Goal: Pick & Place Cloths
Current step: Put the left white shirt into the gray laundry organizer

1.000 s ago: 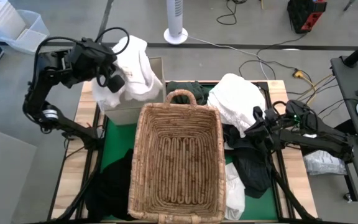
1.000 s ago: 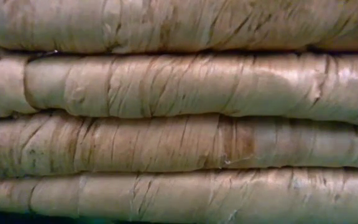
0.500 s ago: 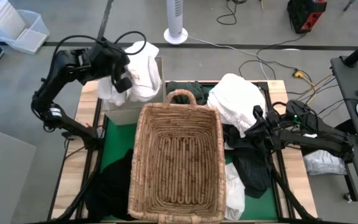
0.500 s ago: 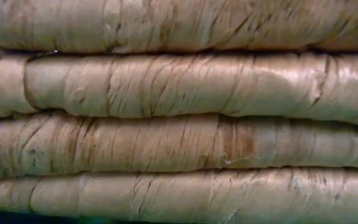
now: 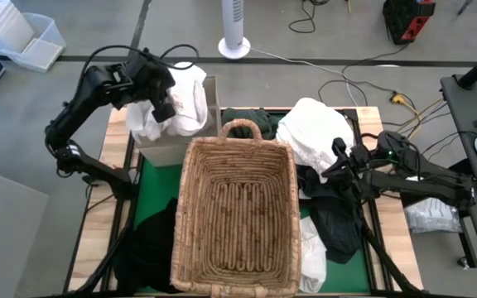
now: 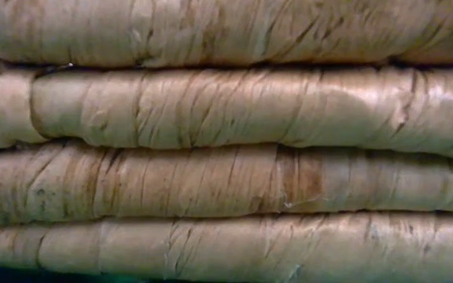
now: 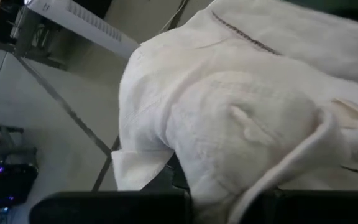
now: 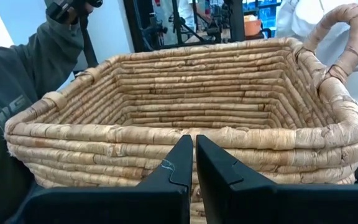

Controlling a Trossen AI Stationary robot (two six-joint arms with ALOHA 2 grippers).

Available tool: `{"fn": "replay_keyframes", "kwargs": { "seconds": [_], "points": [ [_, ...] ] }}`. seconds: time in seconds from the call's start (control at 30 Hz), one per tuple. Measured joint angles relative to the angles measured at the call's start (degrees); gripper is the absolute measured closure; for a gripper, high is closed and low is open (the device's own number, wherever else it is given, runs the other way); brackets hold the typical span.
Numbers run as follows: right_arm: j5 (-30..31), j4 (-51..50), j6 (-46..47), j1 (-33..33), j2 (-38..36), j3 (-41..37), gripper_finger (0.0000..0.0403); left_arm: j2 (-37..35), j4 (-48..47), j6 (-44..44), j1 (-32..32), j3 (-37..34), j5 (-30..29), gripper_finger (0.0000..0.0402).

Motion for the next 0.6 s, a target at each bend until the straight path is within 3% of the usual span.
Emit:
{"fn": "replay_keyframes", "kwargs": {
  "seconds": [0.3, 0.6],
  "points": [
    [0.0, 1.3, -0.3, 0.0, 0.8, 0.0, 0.0390, 0.2, 4.1, 2.0, 5.8, -6.3, 0.0, 0.0401],
    [0.0, 1.3, -0.1, 0.0, 0.8, 0.0, 0.0390, 0.6, 14.3, 1.7, 8.9, -11.8, 7.6, 0.0401]
  ]
}}
